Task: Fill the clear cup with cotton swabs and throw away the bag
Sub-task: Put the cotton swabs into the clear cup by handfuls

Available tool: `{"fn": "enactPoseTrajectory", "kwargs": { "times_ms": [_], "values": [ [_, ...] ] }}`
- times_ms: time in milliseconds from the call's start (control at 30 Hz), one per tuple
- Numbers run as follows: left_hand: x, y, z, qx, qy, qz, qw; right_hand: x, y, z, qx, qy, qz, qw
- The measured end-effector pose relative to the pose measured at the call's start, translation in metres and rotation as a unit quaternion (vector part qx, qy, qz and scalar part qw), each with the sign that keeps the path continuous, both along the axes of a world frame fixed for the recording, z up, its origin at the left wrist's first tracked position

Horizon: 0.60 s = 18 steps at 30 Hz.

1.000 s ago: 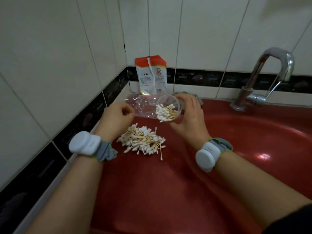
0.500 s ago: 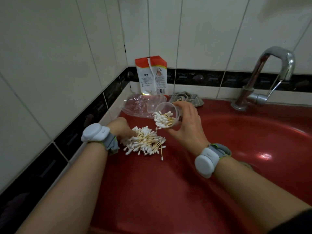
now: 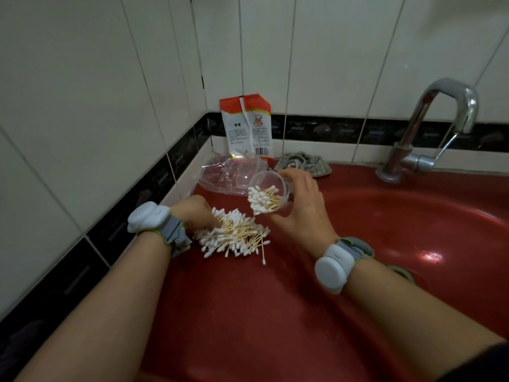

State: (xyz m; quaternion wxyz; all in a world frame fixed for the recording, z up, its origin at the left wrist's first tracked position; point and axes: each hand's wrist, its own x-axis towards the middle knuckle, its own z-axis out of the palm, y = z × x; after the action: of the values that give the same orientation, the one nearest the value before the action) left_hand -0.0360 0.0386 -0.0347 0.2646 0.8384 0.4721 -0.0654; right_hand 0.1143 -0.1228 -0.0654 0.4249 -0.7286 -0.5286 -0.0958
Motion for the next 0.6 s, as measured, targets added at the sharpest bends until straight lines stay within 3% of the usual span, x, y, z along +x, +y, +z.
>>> {"fn": "enactPoseTrajectory", "kwargs": {
  "times_ms": [400,600],
  "values": [
    [-0.008,-0.007,0.014,0.039,-0.067,-0.02,0.997,-0.002,-0.002,0.0,-0.005,0.004,-0.004,1.0],
    [-0.018,-0.011,0.014,0.028,-0.148,-0.004,0.989,-0.004,0.0,0.0,-0.007,0.003,-0.002,1.0]
  ]
}}
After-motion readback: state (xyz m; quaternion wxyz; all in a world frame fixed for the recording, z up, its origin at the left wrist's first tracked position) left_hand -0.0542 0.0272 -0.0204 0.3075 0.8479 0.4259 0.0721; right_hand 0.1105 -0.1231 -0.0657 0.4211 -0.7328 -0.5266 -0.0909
